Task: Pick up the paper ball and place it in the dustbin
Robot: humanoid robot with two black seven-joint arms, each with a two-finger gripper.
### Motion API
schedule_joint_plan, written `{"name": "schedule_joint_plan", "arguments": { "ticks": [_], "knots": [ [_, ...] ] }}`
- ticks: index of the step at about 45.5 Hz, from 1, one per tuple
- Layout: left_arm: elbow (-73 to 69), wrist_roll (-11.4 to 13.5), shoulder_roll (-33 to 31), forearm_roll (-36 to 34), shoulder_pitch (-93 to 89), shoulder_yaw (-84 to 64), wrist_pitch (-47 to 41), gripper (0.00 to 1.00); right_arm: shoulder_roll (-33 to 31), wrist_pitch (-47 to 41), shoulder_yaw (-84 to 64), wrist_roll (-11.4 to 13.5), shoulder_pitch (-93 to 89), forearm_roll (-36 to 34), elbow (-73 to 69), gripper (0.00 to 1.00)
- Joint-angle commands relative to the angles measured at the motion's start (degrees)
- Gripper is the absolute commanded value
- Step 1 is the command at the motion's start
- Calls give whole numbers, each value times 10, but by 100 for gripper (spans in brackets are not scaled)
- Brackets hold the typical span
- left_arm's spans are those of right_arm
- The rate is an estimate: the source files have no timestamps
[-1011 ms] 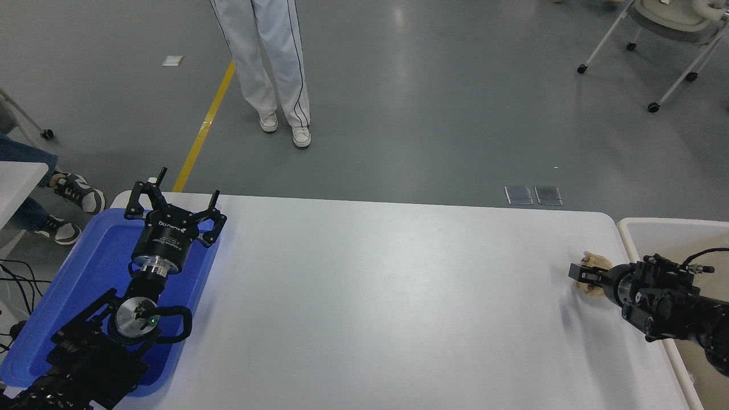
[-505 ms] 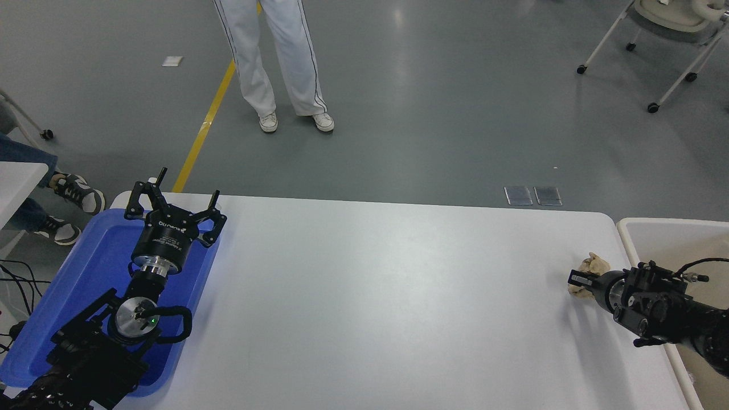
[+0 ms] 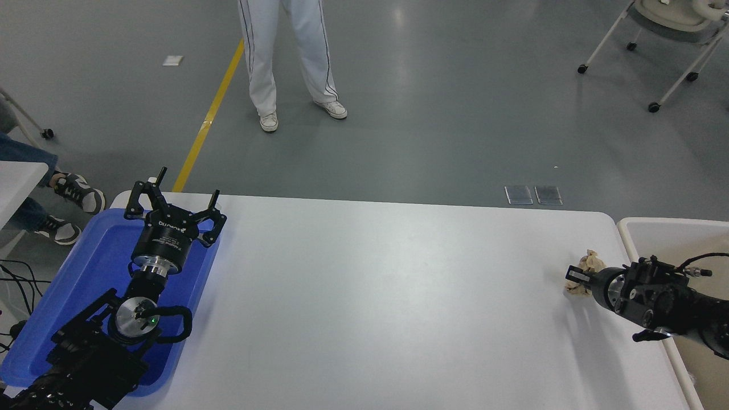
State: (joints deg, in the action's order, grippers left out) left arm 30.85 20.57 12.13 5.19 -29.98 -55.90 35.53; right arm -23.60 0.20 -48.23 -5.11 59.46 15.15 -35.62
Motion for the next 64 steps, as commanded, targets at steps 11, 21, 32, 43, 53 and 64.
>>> {"name": "schedule_joint_plan", "arguments": {
  "ticks": [11, 21, 32, 43, 53, 64],
  "knots": [
    [0, 0, 0, 0, 0, 1, 1, 100, -103, -219, -223, -8, 365, -7, -327, 0],
    [0, 0, 0, 0, 0, 1, 1, 100, -103, -329, -236, -8, 406, -12, -327, 0],
    [0, 0, 0, 0, 0, 1, 0, 100, -103, -364, -267, -7, 461, -14, -336, 0],
    [0, 0, 0, 0, 0, 1, 0, 100, -109, -421, -291, -8, 521, -14, -349, 0],
    [0, 0, 0, 0, 0, 1, 0, 100, -108, -452, -324, -8, 596, -14, -391, 0],
    [0, 0, 0, 0, 0, 1, 0, 100, -106, -452, -352, -8, 702, -14, -428, 0]
  ]
}}
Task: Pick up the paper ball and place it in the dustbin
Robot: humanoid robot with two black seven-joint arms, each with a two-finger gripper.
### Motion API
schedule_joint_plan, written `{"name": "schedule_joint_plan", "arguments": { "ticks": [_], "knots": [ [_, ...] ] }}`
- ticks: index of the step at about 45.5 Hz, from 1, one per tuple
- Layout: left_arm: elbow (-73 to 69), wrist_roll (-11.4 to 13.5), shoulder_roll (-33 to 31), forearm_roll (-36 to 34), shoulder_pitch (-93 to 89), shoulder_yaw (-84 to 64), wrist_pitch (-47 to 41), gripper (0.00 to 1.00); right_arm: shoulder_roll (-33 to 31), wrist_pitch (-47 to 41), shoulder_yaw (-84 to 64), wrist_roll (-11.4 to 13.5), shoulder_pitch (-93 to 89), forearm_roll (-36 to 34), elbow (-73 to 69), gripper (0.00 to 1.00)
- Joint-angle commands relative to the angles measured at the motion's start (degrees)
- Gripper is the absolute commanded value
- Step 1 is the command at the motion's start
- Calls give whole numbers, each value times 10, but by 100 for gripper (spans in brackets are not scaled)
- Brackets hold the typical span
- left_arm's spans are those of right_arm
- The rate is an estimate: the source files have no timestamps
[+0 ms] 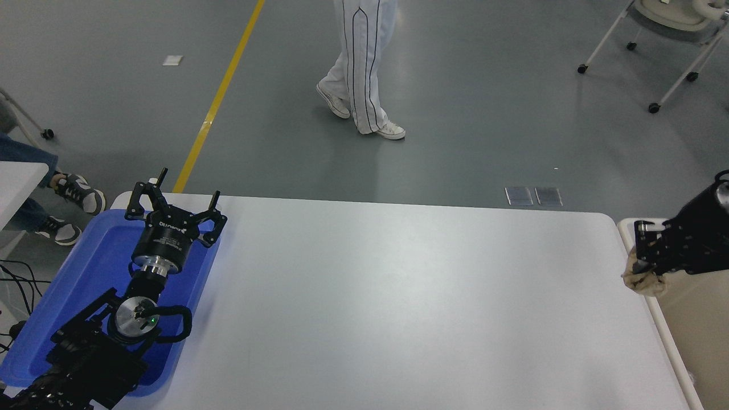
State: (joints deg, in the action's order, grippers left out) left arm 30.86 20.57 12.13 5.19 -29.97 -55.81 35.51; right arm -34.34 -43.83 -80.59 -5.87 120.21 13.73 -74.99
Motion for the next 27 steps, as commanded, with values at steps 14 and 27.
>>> {"name": "schedule_joint_plan", "arguments": {
  "ticks": [14, 27],
  "knots": [
    [0, 0, 0, 0, 0, 0, 0, 100, 11, -12, -48, 0, 187, 0, -81, 0],
    [0, 0, 0, 0, 0, 0, 0, 100, 23, -12, -54, 0, 206, 0, -86, 0]
  ]
}}
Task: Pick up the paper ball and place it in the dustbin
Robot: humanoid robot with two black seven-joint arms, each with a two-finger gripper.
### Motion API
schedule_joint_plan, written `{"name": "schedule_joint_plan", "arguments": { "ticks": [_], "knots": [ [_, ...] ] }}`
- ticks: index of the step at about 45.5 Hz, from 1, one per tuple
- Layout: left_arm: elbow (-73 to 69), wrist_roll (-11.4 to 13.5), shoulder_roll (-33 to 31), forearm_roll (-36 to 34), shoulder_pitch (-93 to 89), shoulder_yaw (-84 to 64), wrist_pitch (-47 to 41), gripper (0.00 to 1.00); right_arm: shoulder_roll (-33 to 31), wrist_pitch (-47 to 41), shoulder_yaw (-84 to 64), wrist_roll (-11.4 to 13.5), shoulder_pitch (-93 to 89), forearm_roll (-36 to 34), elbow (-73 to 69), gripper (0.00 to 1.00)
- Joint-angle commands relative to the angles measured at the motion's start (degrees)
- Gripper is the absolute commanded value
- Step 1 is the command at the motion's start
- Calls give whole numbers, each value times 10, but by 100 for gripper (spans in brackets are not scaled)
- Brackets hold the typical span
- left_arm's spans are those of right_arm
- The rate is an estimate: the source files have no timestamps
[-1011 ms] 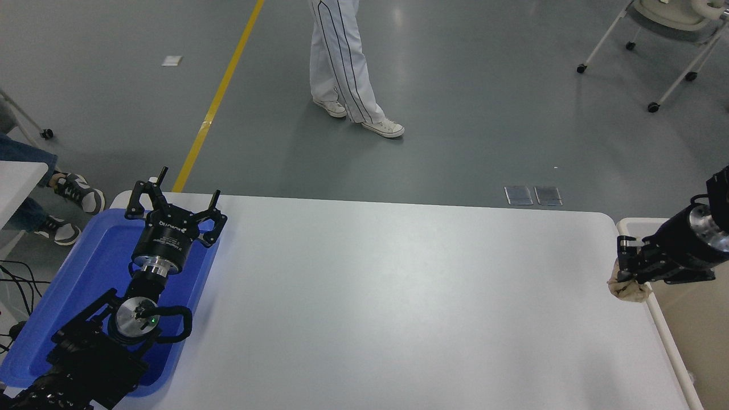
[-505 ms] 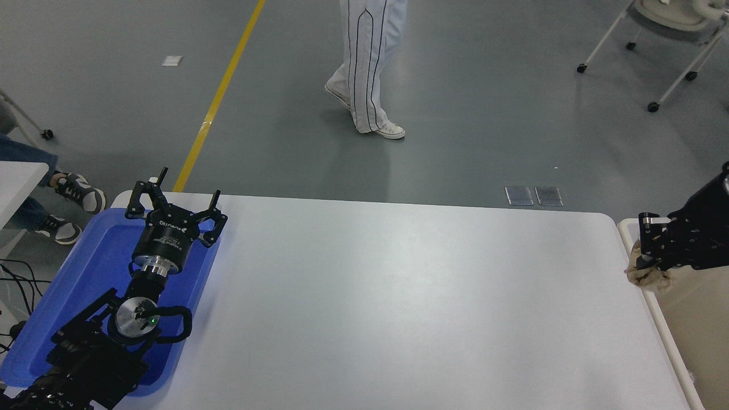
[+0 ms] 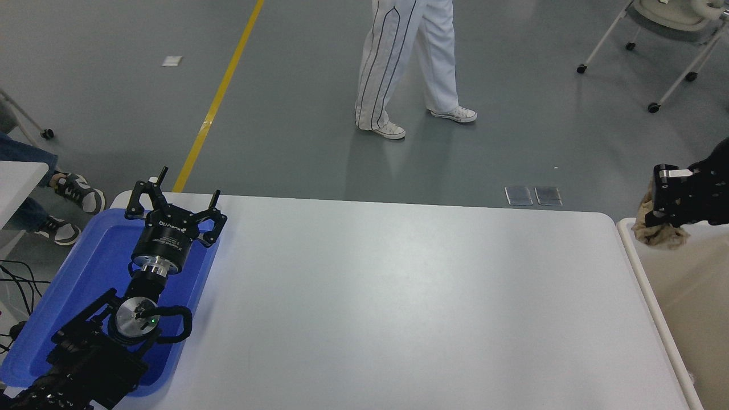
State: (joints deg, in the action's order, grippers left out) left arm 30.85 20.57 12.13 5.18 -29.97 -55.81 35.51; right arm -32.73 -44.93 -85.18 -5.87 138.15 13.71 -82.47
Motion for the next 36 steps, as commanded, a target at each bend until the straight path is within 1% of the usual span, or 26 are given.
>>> {"name": "schedule_joint_plan", "arguments": {
  "ticks": [1, 31, 36],
  "knots": [
    [0, 0, 0, 0, 0, 0, 0, 100, 6, -1, -8, 0, 26, 0, -11, 0],
    [0, 0, 0, 0, 0, 0, 0, 100, 1, -1, -107, 0, 34, -8, 6, 0],
    [0, 0, 0, 0, 0, 0, 0, 100, -39, -1, -122, 1, 25, -8, 30, 0]
  ]
}}
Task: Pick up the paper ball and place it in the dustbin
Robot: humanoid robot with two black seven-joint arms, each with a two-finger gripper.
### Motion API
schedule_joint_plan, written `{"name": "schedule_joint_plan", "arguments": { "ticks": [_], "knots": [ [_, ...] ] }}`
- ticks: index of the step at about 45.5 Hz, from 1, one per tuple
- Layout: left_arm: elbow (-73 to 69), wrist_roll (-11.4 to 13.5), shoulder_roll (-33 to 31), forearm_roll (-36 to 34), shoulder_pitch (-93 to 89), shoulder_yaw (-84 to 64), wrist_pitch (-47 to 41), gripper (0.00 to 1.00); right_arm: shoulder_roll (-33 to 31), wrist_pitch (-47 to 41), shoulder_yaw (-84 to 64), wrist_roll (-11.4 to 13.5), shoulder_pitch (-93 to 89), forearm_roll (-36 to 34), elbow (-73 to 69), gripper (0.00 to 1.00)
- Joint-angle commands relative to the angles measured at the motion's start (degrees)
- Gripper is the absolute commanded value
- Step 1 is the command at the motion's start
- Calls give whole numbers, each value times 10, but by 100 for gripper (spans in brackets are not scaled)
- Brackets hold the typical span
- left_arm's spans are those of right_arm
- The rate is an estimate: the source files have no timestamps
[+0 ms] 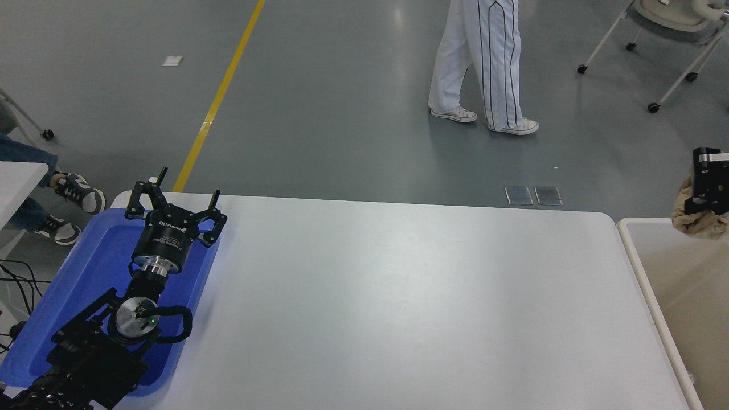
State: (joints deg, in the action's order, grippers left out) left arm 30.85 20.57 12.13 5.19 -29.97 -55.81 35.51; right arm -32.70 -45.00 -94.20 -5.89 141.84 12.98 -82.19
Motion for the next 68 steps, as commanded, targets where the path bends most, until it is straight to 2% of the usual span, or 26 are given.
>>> {"name": "schedule_joint_plan", "arguments": {
  "ticks": [1, 12, 37, 52, 68],
  "knots": [
    [0, 0, 0, 0, 0, 0, 0, 100, -50, 0, -34, 2, -13, 1, 32, 0],
    [0, 0, 0, 0, 0, 0, 0, 100, -126, 0, -68, 7, -66, 11, 114, 0],
    [0, 0, 0, 0, 0, 0, 0, 100, -170, 0, 62, 8, -377, 0, 369, 0],
    [0, 0, 0, 0, 0, 0, 0, 100, -186, 0, 284, 8, -649, 0, 574, 0],
    [0, 1, 0, 0, 0, -1, 1, 100, -152, 0, 504, 8, -848, 1, 723, 0]
  ]
}}
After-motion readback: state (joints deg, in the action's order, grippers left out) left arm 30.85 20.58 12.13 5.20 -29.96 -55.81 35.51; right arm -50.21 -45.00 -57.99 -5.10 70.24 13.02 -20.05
